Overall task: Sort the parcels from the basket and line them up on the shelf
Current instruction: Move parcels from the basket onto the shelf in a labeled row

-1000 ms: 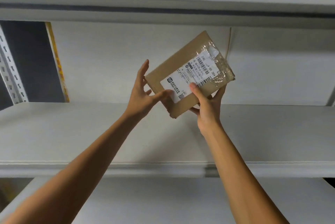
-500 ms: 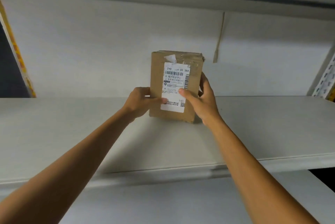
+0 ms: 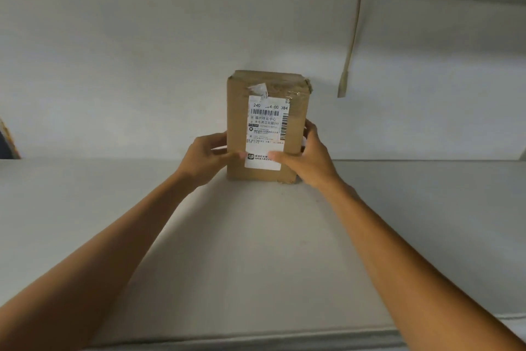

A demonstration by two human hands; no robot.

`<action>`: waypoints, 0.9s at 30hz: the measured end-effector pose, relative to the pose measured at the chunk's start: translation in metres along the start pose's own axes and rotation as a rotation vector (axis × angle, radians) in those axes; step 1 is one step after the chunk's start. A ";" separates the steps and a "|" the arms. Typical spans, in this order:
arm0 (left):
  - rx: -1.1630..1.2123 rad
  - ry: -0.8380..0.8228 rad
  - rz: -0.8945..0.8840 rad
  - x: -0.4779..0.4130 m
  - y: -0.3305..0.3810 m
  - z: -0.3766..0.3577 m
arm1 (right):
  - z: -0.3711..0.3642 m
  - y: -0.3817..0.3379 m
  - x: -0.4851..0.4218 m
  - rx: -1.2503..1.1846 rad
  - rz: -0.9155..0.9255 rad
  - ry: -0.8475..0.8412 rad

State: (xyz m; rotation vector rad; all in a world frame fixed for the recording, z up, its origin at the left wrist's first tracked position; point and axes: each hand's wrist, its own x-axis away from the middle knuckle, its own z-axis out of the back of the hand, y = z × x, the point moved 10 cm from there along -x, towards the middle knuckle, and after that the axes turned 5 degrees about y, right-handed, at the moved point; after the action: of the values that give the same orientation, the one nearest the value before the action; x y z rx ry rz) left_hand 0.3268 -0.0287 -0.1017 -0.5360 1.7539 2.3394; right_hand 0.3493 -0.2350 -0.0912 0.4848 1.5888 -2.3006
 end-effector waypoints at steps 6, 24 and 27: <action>-0.039 0.049 -0.026 -0.014 0.002 -0.001 | -0.005 0.017 -0.018 0.014 0.035 -0.060; -0.119 -0.273 0.037 0.033 0.021 -0.023 | 0.017 -0.011 0.031 0.026 -0.239 0.128; -0.379 -0.103 -0.034 0.041 0.033 -0.002 | 0.031 -0.025 0.054 0.101 -0.222 0.102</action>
State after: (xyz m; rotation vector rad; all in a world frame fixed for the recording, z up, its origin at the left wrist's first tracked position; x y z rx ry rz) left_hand 0.2786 -0.0437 -0.0888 -0.4810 1.2518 2.6351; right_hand 0.2873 -0.2583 -0.0841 0.4771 1.6540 -2.5688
